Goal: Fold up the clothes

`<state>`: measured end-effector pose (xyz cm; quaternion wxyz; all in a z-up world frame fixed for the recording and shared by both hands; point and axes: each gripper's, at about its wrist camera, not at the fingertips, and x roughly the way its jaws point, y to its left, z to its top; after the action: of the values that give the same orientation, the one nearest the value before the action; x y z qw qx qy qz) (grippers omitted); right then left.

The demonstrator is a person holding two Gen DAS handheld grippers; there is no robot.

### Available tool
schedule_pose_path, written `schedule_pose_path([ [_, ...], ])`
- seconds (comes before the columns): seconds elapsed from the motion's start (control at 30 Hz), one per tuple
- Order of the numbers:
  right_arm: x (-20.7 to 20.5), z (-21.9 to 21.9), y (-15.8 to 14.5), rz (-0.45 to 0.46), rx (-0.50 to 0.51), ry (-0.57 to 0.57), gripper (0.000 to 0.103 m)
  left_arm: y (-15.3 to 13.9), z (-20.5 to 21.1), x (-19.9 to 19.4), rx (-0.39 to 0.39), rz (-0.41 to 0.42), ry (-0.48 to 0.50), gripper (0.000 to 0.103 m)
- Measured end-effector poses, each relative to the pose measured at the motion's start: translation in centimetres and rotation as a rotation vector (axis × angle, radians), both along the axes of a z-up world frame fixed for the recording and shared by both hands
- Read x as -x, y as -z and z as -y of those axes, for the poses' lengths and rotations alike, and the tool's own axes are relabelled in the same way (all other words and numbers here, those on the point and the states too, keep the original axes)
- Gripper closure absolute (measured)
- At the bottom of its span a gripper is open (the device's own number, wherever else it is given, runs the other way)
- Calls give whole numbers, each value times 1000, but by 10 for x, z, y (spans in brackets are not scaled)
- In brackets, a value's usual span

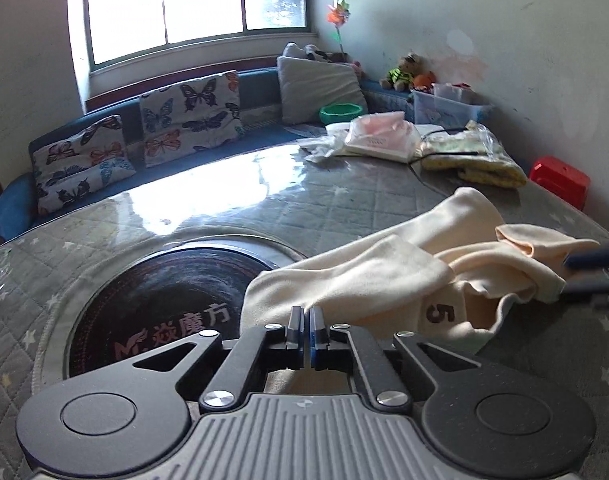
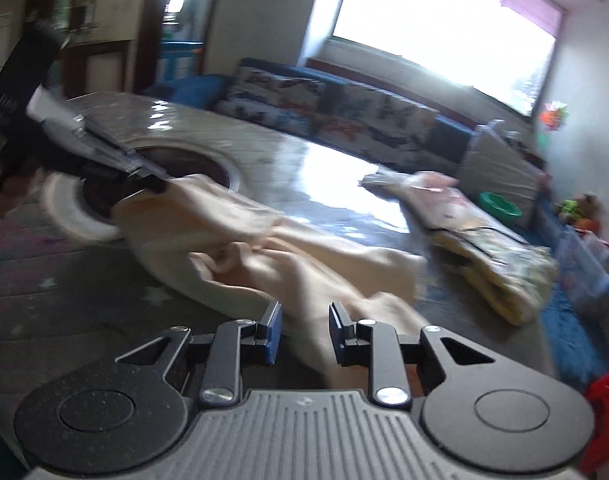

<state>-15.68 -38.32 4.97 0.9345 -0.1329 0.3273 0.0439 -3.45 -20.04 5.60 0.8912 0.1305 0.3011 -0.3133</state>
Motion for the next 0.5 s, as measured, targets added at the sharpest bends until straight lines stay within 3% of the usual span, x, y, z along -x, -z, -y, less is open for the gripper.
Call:
schedule_pose_path([
  [0.27,-47,-43,29,-65,-33,-125,79,-4,-28,-10,56,-35,-98,100],
  [0.37,-52,-49,34,-87,-69,-152,96,-8,-41,-13,86,-41,-132,100],
  [0.5,-39,-53,21,-92,-130,-197,98,-17,-63,-18,131,-41,-180,101],
])
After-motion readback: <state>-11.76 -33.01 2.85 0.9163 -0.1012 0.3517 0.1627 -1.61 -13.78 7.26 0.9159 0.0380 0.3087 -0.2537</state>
